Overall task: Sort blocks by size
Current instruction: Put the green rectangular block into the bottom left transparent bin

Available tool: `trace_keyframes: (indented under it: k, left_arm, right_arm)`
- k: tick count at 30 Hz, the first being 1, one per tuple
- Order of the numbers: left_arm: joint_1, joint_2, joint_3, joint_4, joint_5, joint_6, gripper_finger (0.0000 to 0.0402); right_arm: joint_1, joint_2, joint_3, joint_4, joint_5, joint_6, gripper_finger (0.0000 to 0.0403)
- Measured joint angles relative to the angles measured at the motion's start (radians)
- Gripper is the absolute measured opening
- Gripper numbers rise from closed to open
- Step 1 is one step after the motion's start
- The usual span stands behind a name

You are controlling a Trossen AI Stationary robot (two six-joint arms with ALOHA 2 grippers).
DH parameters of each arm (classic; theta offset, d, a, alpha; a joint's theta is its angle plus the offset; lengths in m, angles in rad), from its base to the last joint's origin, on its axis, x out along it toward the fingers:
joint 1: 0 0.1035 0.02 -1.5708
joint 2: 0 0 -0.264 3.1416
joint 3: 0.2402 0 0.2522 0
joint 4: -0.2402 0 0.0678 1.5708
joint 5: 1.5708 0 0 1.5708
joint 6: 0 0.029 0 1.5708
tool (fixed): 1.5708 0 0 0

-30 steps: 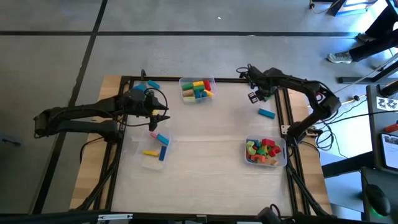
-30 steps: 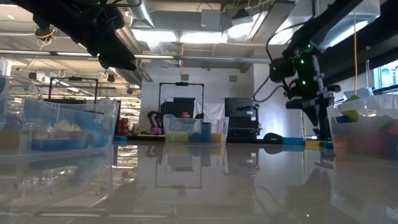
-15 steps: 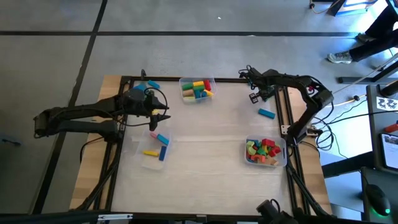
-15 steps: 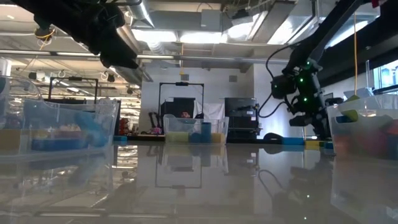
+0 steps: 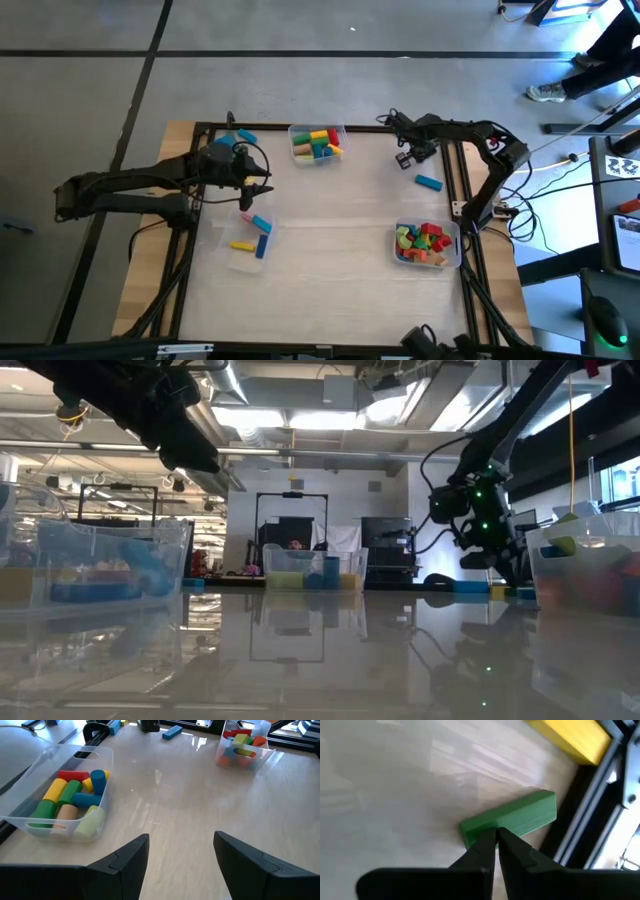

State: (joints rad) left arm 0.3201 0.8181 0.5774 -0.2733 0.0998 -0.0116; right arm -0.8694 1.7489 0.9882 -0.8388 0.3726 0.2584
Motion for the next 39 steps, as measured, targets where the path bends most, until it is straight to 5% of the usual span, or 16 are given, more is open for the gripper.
trace_keyframes:
  k: [17,26,31,39]
  left_arm:
    - [0.000,0.000,0.000,0.000,0.000,-0.007,0.0218]
    - [0.000,0.000,0.000,-0.017,0.000,-0.024,0.0218]
    - [0.000,0.000,0.000,-0.018,0.000,-0.032,0.0218]
    - [0.000,0.000,0.000,-0.001,0.000,-0.014,0.0218]
  right_arm:
    - [0.328,0.005,0.073,-0.011,-0.182,0.005,0.0027]
    - [0.465,0.005,0.095,0.177,-0.417,0.006,0.0028]
    - [0.516,0.005,0.097,0.278,-0.463,-0.016,0.0028]
    - [0.530,0.005,0.248,0.060,-0.447,-0.181,0.0028]
